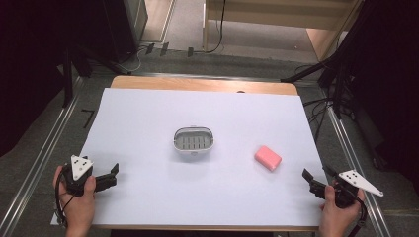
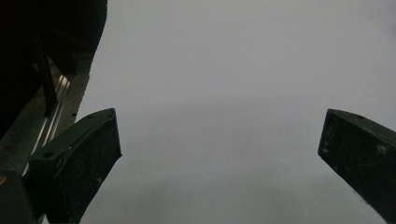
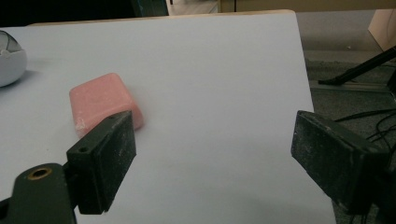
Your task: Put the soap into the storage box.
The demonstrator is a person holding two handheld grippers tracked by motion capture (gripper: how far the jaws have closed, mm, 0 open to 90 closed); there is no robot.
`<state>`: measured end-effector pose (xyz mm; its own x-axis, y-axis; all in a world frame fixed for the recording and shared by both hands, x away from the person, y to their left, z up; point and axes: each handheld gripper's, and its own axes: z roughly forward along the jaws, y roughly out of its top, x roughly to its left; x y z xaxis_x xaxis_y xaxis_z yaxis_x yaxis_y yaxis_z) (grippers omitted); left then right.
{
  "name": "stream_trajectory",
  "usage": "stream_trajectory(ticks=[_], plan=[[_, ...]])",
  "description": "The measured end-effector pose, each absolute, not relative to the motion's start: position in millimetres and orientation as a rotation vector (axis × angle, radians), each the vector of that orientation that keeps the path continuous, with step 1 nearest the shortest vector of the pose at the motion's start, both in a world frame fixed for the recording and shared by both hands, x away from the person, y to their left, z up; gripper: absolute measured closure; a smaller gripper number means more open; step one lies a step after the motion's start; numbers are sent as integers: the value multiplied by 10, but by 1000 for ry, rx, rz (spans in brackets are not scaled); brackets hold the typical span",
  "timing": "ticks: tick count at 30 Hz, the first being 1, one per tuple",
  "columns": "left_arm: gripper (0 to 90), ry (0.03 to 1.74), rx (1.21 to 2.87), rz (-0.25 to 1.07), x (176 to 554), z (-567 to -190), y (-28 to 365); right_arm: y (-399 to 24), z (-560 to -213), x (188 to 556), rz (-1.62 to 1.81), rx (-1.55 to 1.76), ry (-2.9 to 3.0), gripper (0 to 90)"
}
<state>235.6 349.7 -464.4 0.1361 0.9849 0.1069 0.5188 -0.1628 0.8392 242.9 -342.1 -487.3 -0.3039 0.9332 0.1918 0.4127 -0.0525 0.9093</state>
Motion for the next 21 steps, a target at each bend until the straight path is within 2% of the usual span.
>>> stream_trajectory(ticks=[10,21], plan=[[0,1450,1773,926,2355,-4646,3488,-3360,-4801,2476,1328,1399,1901,147],[0,1444,1778,930,2354,-4646,3484,-3133,-4682,2648,1053,1366,2117,144]])
